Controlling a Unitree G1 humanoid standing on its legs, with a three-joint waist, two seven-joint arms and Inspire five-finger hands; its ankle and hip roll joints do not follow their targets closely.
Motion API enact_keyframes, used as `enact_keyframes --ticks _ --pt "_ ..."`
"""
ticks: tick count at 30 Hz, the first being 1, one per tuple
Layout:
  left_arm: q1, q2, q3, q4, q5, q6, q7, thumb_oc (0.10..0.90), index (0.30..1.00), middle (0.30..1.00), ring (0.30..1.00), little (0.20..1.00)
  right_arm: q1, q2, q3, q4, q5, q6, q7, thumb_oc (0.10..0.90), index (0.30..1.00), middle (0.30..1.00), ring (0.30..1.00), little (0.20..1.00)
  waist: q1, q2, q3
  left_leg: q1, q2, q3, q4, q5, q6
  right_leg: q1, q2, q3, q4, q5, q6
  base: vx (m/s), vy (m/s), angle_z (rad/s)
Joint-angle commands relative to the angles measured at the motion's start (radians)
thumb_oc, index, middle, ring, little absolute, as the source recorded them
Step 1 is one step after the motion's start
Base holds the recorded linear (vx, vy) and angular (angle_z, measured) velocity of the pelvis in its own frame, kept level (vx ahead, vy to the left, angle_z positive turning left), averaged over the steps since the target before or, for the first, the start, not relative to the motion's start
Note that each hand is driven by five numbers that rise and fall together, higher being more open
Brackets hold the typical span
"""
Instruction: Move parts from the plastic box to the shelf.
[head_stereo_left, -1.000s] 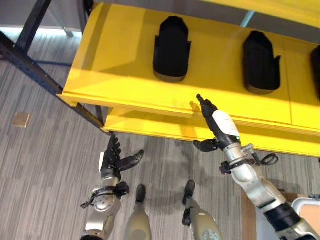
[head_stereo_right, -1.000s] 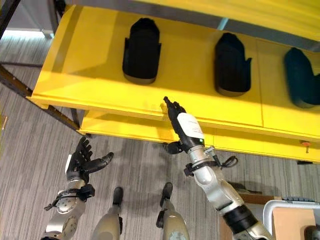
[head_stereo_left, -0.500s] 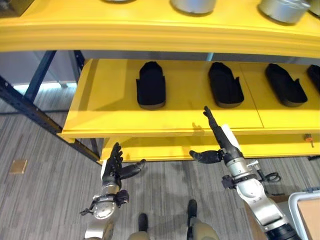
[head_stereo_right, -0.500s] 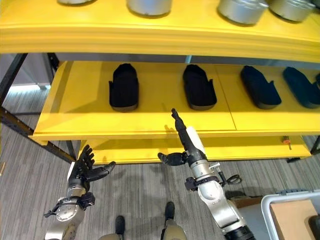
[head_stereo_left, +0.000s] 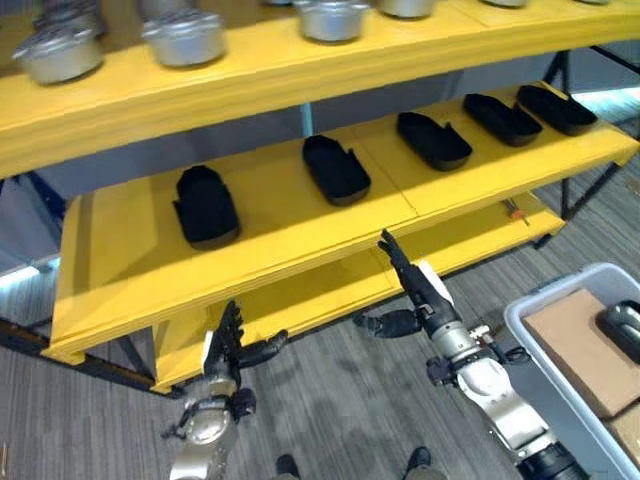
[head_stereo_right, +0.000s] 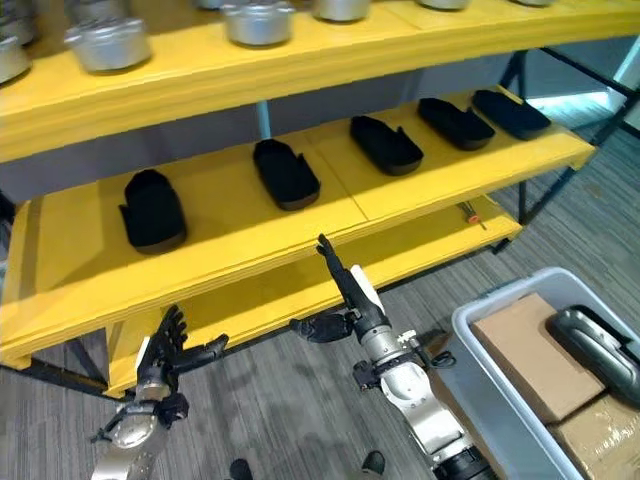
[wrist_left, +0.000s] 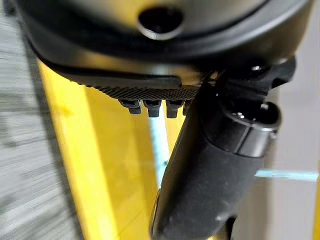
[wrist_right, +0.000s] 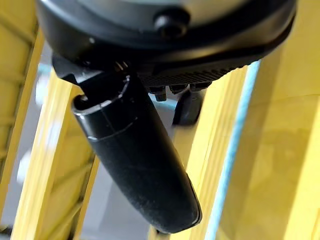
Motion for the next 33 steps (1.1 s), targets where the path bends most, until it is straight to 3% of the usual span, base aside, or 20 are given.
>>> enact_keyframes --ticks 1,3,4,5,8,10,11,13,15,16,17,19,23,26,30,33 --pt "-0.081 0.076 0.014 -0.107 0.014 -0.087 -0.043 0.9 1.0 1.0 1.0 1.0 -0.055 0.055 -0.085 -0.118 0.053 -0.112 -0.01 0.9 1.0 1.0 1.0 1.0 -0.01 -0.062 -0.065 0.032 0.001 0.009 -0.017 -0.051 -0.019 0.024 -0.037 0.027 -0.067 0.03 0.062 0.0 -0.195 -0.47" --pt "-0.091 0.065 0.005 -0.099 0.019 -0.088 -0.052 0.9 1.0 1.0 1.0 1.0 -0.019 0.049 -0.108 -0.123 0.066 -0.126 -0.019 0.9 1.0 1.0 1.0 1.0 -0.039 -0.042 -0.073 0.029 0.062 0.019 -0.017 0.025 -0.065 0.036 0.025 0.047 -0.098 -0.003 0.03 0.01 -0.333 -0.4" --pt "-0.091 0.064 0.003 -0.098 0.019 -0.089 -0.052 0.9 1.0 1.0 1.0 1.0 -0.017 0.047 -0.11 -0.124 0.066 -0.126 -0.018 0.9 1.0 1.0 1.0 1.0 -0.037 -0.039 -0.073 0.03 0.067 0.019 -0.018 0.028 -0.069 0.037 0.03 0.046 -0.099 -0.004 0.027 0.04 -0.361 -0.1" --pt "-0.103 0.059 -0.006 -0.093 0.023 -0.088 -0.052 0.9 1.0 1.0 1.0 1.0 0.01 0.043 -0.128 -0.127 0.067 -0.132 -0.026 0.9 1.0 1.0 1.0 1.0 -0.055 -0.029 -0.073 0.031 0.098 0.024 -0.011 0.082 -0.093 0.047 0.063 0.059 -0.106 -0.027 0.009 0.02 -0.187 -0.06" --pt "-0.115 0.053 -0.014 -0.089 0.03 -0.088 -0.055 0.9 1.0 1.0 1.0 1.0 0.033 0.037 -0.145 -0.132 0.068 -0.142 -0.037 0.9 1.0 1.0 1.0 1.0 -0.076 -0.018 -0.07 0.025 0.139 0.027 0.028 0.127 -0.118 0.055 0.101 0.074 -0.108 -0.054 -0.018 0.04 -0.279 -0.12" --pt "-0.116 0.045 -0.025 -0.093 0.035 -0.088 -0.06 0.9 1.0 1.0 1.0 1.0 0.083 0.035 -0.169 -0.138 0.076 -0.148 -0.037 0.9 1.0 1.0 1.0 1.0 -0.094 -0.013 -0.056 0.01 0.183 0.009 0.119 0.175 -0.137 0.072 0.154 0.108 -0.114 -0.083 -0.061 0.06 -0.347 -0.35" --pt "-0.116 0.045 -0.026 -0.093 0.035 -0.088 -0.06 0.9 1.0 1.0 1.0 1.0 0.085 0.035 -0.17 -0.14 0.076 -0.148 -0.037 0.9 1.0 1.0 1.0 1.0 -0.093 -0.012 -0.056 0.009 0.187 0.007 0.121 0.175 -0.14 0.073 0.157 0.108 -0.116 -0.083 -0.064 0.05 -0.239 -0.38" --pt "-0.114 0.04 -0.032 -0.096 0.038 -0.085 -0.063 0.9 1.0 1.0 1.0 1.0 0.118 0.032 -0.187 -0.147 0.088 -0.15 -0.035 0.9 1.0 1.0 1.0 1.0 -0.098 -0.02 -0.043 -0.012 0.201 -0.026 0.238 0.168 -0.131 0.091 0.185 0.132 -0.123 -0.103 -0.091 0.03 -0.263 -0.3" --pt "-0.116 0.031 -0.039 -0.098 0.033 -0.084 -0.061 0.9 1.0 1.0 1.0 1.0 0.14 0.028 -0.205 -0.146 0.096 -0.154 -0.039 0.9 1.0 1.0 1.0 1.0 -0.094 -0.033 -0.023 -0.067 0.168 -0.082 0.359 0.141 -0.102 0.101 0.191 0.151 -0.123 -0.114 -0.107 -0.04 -0.242 -0.37" --pt "-0.118 0.028 -0.041 -0.1 0.032 -0.085 -0.061 0.9 1.0 1.0 1.0 1.0 0.145 0.033 -0.211 -0.146 0.105 -0.155 -0.039 0.9 1.0 1.0 1.0 1.0 -0.085 -0.044 -0.012 -0.115 0.115 -0.117 0.375 0.126 -0.058 0.089 0.186 0.159 -0.123 -0.103 -0.115 -0.09 -0.139 -0.46" --pt "-0.112 0.026 -0.042 -0.102 0.034 -0.086 -0.063 0.9 1.0 1.0 1.0 1.0 0.143 0.035 -0.208 -0.142 0.109 -0.155 -0.036 0.9 1.0 1.0 1.0 1.0 -0.069 -0.053 -0.009 -0.164 0.033 -0.18 0.368 0.075 -0.024 0.082 0.182 0.183 -0.123 -0.104 -0.111 -0.06 -0.073 -0.36" --pt "-0.089 0.026 -0.033 -0.107 0.033 -0.089 -0.064 0.9 1.0 1.0 1.0 1.0 0.134 0.043 -0.2 -0.136 0.126 -0.163 -0.02 0.9 1.0 1.0 1.0 1.0 -0.057 -0.073 -0.004 -0.218 -0.047 -0.219 0.347 0.009 0.013 0.082 0.183 0.232 -0.123 -0.092 -0.1 0.07 -0.06 -0.7" --pt "-0.069 0.027 -0.022 -0.113 0.039 -0.098 -0.066 0.9 1.0 1.0 1.0 1.0 0.129 0.043 -0.184 -0.125 0.13 -0.165 0.005 0.9 1.0 1.0 1.0 1.0 -0.023 -0.081 0.018 -0.31 -0.137 -0.301 0.249 0.019 0.027 0.095 0.194 0.304 -0.123 -0.079 -0.095 0.11 -0.017 -1.11" --pt "-0.073 0.023 -0.016 -0.112 0.05 -0.103 -0.055 0.9 1.0 1.0 1.0 1.0 0.119 0.05 -0.168 -0.113 0.124 -0.166 0.011 0.9 1.0 1.0 1.0 1.0 0.012 -0.061 0.034 -0.352 -0.201 -0.405 0.098 0.116 0.008 0.115 0.236 0.371 -0.123 -0.079 -0.096 0.16 0.009 -0.92" --pt "-0.102 0.013 -0.022 -0.102 0.06 -0.105 -0.045 0.9 1.0 1.0 1.0 1.0 0.095 0.056 -0.16 -0.111 0.122 -0.166 0.015 0.9 1.0 1.0 1.0 1.0 0.02 -0.043 0.037 -0.34 -0.223 -0.469 0.032 0.15 -0.005 0.158 0.263 0.464 -0.121 -0.102 -0.099 0.2 0.052 -1.02" --pt "-0.093 0.006 -0.029 -0.101 0.054 -0.112 -0.052 0.9 1.0 1.0 1.0 1.0 0.11 0.06 -0.161 -0.112 0.135 -0.163 0.034 0.9 1.0 1.0 1.0 1.0 0.01 -0.032 0.014 -0.289 -0.201 -0.456 -0.008 0.147 0.002 0.174 0.27 0.506 -0.123 -0.122 -0.099 0.21 0.099 -1.04"
